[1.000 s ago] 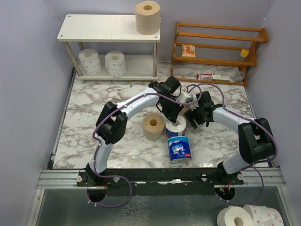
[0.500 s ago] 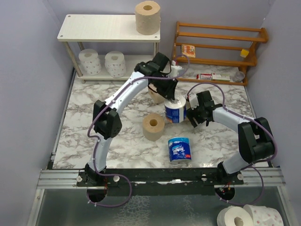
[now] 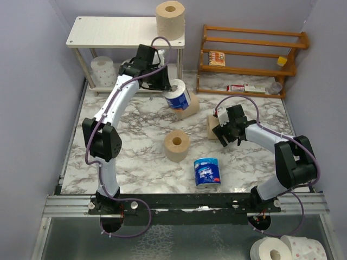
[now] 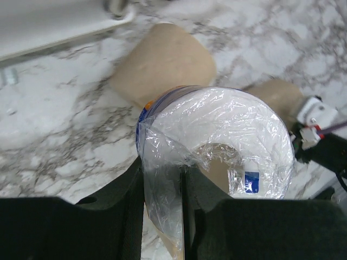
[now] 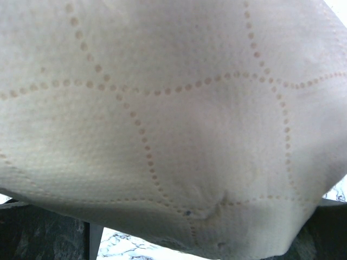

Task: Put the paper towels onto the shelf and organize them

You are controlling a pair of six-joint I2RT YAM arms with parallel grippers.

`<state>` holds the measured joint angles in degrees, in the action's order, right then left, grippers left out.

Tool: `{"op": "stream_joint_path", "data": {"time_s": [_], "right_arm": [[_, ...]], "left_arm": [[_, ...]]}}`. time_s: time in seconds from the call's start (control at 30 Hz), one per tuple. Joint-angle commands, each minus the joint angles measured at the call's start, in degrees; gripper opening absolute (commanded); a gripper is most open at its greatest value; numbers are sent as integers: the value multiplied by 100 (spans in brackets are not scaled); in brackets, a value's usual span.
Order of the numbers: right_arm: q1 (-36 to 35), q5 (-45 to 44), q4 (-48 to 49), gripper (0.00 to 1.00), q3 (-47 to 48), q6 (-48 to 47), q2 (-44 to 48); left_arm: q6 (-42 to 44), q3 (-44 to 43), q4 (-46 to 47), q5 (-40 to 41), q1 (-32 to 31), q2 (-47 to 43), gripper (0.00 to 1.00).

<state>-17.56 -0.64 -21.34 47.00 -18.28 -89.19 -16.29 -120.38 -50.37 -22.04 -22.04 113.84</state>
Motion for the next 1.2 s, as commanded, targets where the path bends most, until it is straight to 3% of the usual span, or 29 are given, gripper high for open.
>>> {"op": "stream_joint_path", "data": {"time_s": [0.0,0.1,0.27,0.47,0.67,0.83,1.03,1.17], "right_arm": [[-63,-174,-582,75,-410,-146,-321],[-63,-203,-587,74,-398,-139,-408],[-63,-126,-621,73,-375,-141,-439],[-63,-80,-643,73,-360,-146,-439],[-63,-60,-651,73,-352,-140,-489],[-63,-101,-647,73,-369,-136,-542],[-61,-132,-643,73,-369,-131,-574],[-61,-130,-660,73,-374,-130,-617]], "left_arm": [[-1125,580,842,734,730,-799,0],[-1916,1336,1330,732,1100,-1091,0],[-2565,2171,2025,1293,1095,-1539,0],[-2559,1749,1657,3026,811,-1362,0],[-2834,1089,989,5816,79,-923,0],[-3585,251,471,5902,-182,-367,0],[-4540,-136,676,5418,-244,109,0],[-4934,-350,788,5577,-265,469,0]]}}
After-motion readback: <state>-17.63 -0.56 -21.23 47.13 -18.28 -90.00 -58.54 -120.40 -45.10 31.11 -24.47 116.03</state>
